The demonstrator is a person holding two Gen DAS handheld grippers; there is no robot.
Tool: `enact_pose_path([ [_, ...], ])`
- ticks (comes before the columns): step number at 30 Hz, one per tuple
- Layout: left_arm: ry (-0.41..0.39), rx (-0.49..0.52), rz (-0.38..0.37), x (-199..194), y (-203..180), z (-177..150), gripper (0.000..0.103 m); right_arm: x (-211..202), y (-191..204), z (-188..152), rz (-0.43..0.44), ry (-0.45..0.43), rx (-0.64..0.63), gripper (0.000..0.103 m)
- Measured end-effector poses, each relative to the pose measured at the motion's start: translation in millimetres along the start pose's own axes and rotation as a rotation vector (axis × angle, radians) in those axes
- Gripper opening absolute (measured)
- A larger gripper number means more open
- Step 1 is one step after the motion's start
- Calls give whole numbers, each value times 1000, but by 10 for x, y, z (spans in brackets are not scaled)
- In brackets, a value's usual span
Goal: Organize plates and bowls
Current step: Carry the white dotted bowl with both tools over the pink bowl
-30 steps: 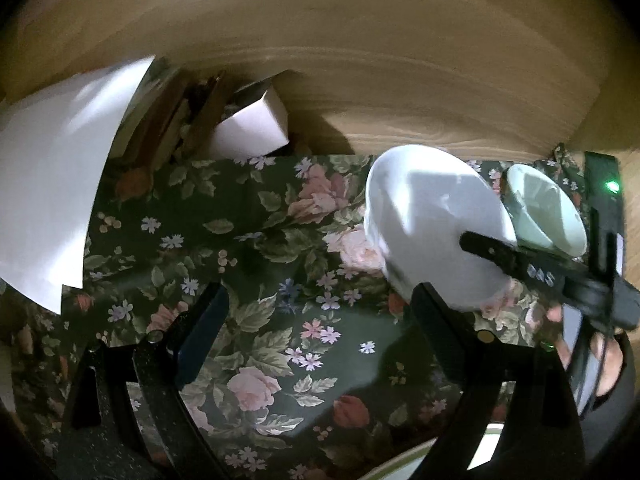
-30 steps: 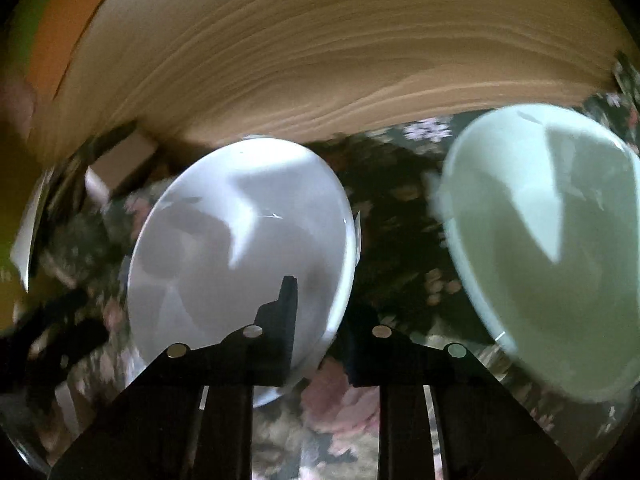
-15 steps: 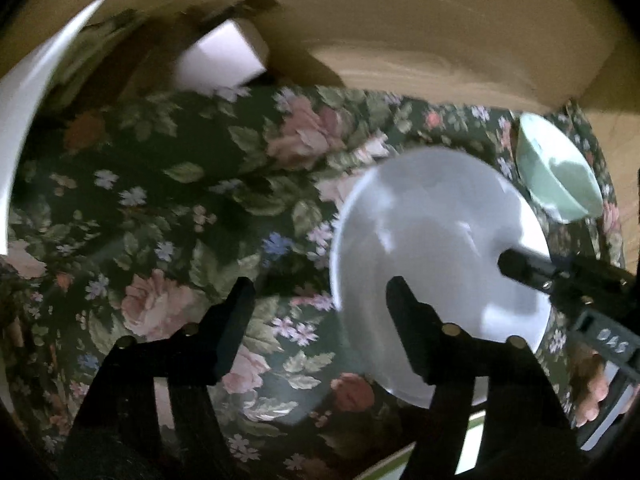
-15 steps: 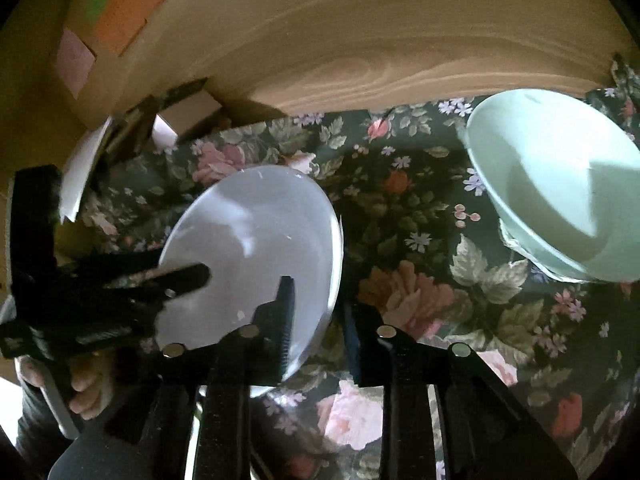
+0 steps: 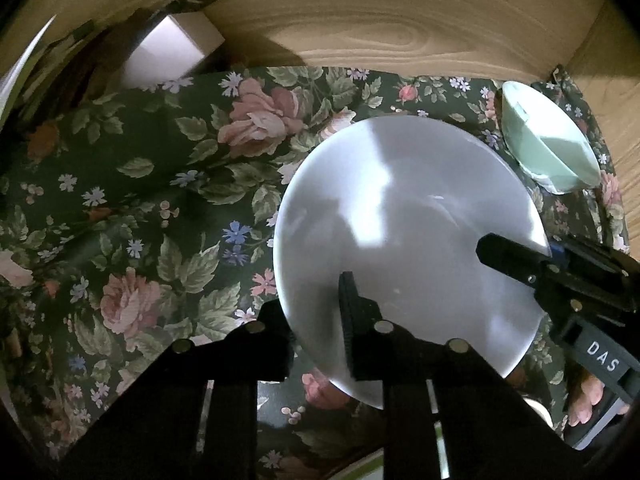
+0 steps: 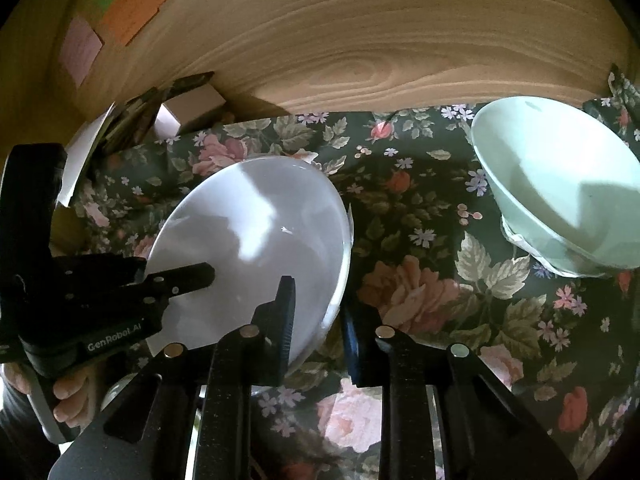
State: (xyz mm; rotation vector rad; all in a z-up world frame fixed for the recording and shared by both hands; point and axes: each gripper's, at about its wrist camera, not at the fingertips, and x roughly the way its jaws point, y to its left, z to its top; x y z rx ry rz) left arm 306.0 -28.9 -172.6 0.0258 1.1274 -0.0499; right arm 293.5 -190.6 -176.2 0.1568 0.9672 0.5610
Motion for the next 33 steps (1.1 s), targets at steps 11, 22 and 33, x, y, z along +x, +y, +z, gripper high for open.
enact_pose_path([
  [11,-104,1,-30,-475,18,-143,19,-444,227,-29,4,-112,-29,20],
  [22,-225,-23,-36,-1025,106,-524,19,-840,669,-161,19,-184,-88,20],
  [33,-280,-74,-30,-1356,360,-1034,19,-914,1077,-399,52,-194,-144,20],
])
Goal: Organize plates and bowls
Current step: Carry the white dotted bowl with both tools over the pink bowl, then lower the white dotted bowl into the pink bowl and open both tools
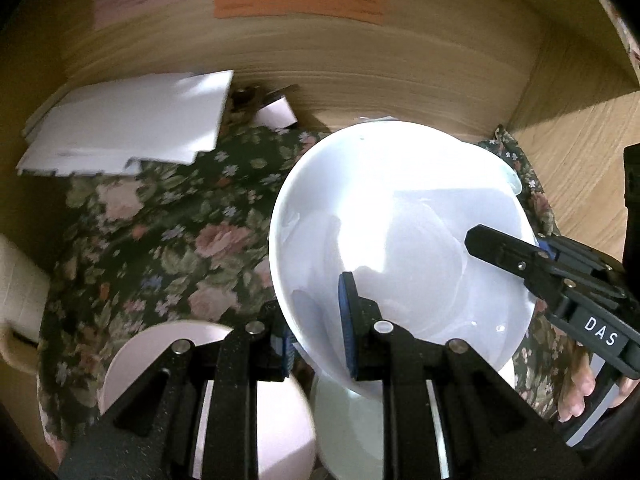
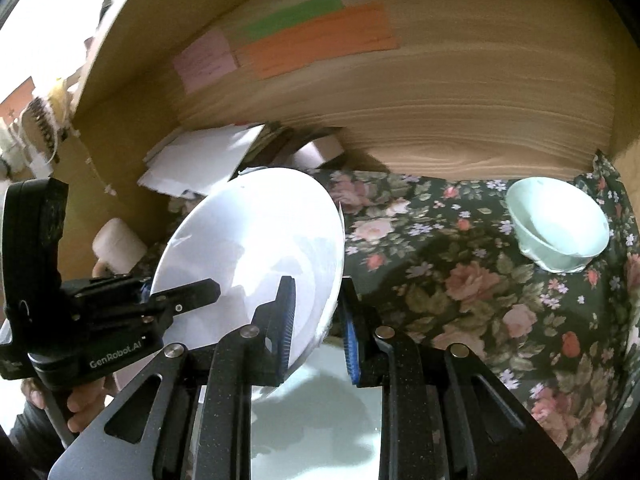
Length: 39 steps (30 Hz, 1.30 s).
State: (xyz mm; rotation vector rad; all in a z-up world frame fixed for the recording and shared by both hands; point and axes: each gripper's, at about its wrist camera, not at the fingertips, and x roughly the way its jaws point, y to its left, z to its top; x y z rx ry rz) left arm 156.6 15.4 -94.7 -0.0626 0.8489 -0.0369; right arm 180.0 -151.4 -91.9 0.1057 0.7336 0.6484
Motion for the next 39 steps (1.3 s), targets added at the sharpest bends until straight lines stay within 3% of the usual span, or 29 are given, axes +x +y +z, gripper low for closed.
enact_pose_path([
  [25,-28,-149,73,-613,750,-846,19,254,877,-377,140,53,-77,20],
  [39,10,-206,101,-524,1072,-1023,19,630,1092,-526,169,144,-95,20],
])
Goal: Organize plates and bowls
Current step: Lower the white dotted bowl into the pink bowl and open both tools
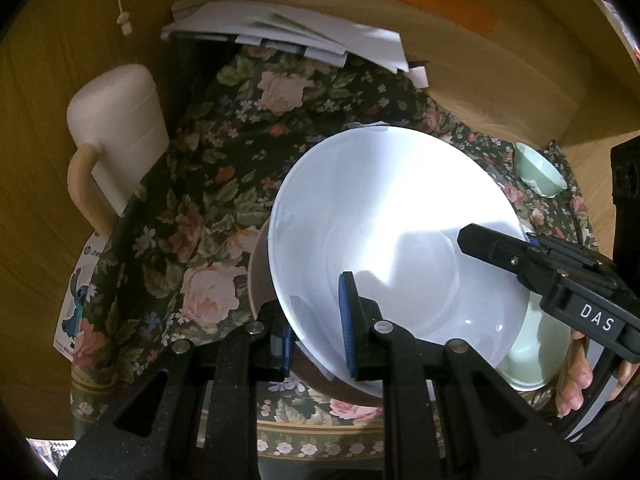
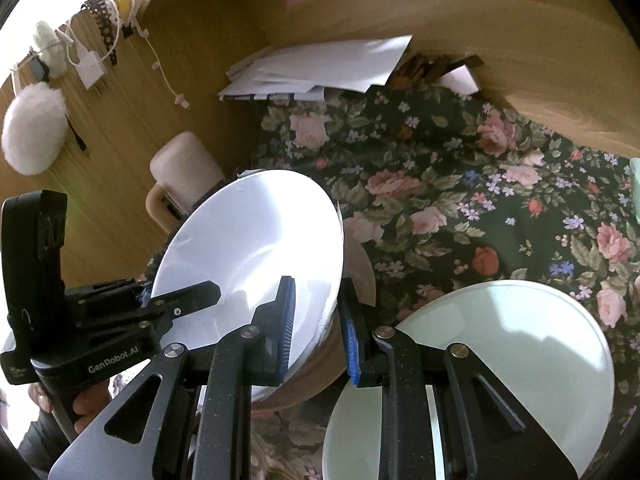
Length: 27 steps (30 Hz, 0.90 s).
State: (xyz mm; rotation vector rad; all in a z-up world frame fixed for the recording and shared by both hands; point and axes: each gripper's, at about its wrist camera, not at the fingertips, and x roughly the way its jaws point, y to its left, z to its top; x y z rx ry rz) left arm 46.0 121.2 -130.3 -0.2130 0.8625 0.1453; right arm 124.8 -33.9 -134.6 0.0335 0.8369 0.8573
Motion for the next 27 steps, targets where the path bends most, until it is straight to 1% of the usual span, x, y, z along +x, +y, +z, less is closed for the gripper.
enact_pose_path([
  [8,19,-3,-10,103,61,-25,19,90,-5,-6,-21,36,-2,20],
  [13,19,8,-3,168,72,-7,19,61,36,-7,-66,20,-38,23],
  [19,14,41,30,250,36,26,19,20,38,-20,-89,18,-64,25],
  [25,-37,134,127,300,-109,14,19,-35,-25,-41,-78,17,-56,25],
  [27,-42,147,136,302,-122,14,22,-55,-37,-43,-74,13,-54,25],
])
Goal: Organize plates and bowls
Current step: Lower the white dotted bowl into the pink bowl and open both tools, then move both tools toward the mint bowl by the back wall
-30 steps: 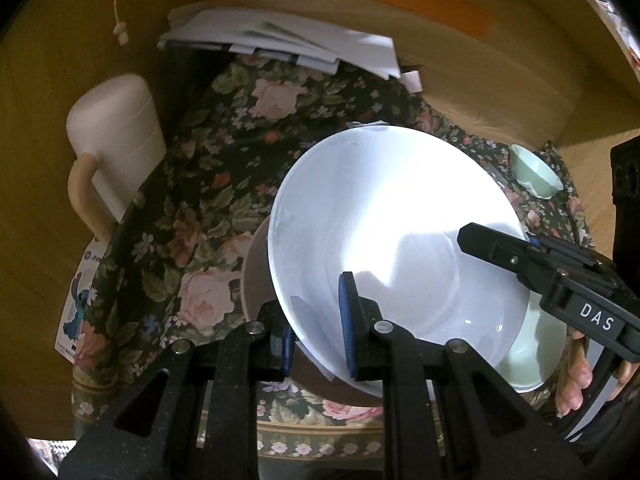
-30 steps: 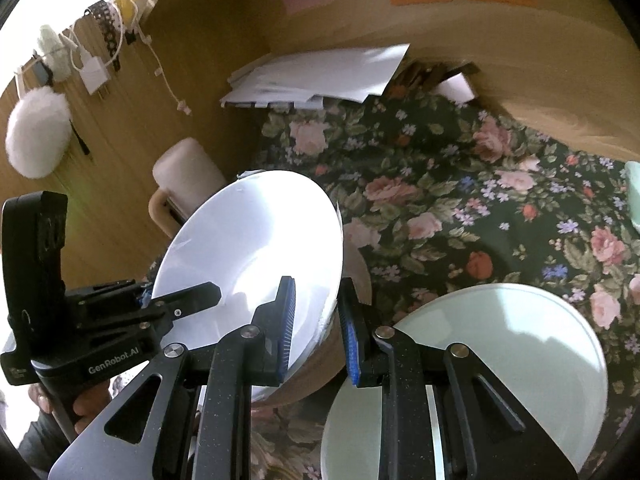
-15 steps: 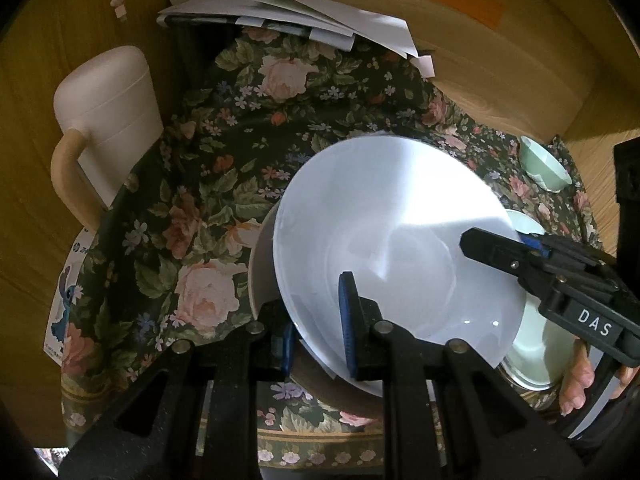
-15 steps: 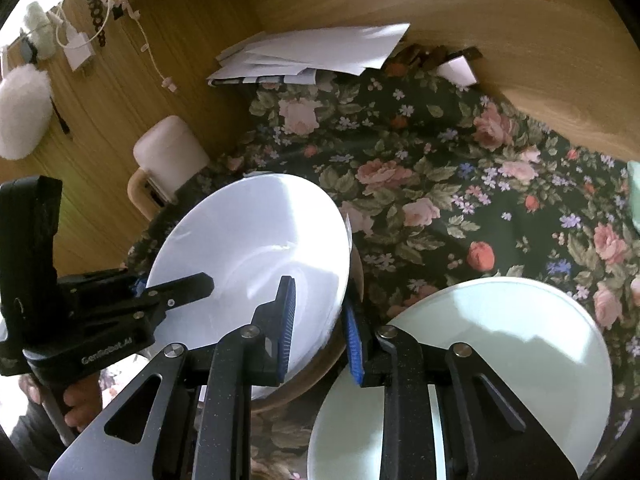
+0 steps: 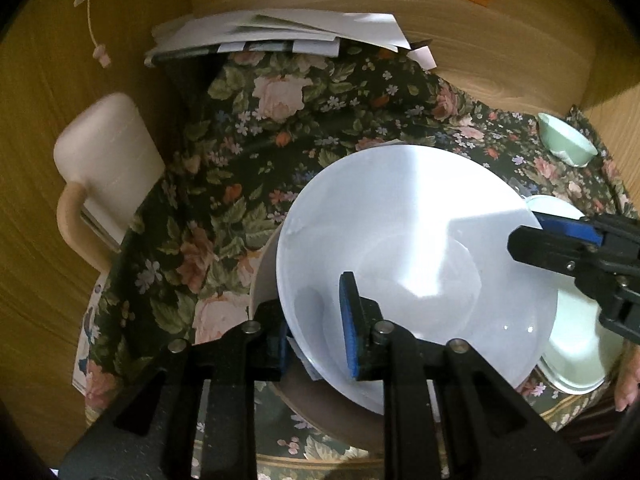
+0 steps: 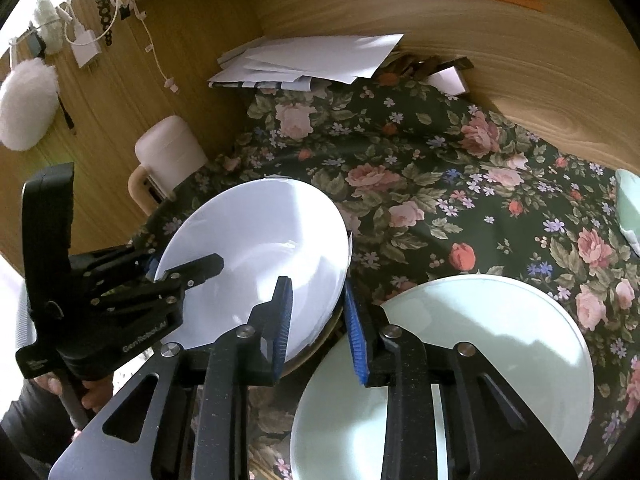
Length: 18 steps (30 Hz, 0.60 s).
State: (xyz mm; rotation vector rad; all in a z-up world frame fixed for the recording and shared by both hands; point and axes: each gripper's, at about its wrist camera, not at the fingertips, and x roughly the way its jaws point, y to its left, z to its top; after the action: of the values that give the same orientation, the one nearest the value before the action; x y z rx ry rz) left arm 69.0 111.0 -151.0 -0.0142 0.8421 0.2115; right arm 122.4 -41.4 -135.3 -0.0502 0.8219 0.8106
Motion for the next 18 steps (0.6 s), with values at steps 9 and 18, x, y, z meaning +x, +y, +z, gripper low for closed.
enact_pose_path([
  [9,-33,-9,-5,-169,-34,99,65,-171,-66,24,-5,-56,7,46],
  [18,-128,37,-14,-448,-230,259,84,-377,-286,67,-26,-105,44,48],
])
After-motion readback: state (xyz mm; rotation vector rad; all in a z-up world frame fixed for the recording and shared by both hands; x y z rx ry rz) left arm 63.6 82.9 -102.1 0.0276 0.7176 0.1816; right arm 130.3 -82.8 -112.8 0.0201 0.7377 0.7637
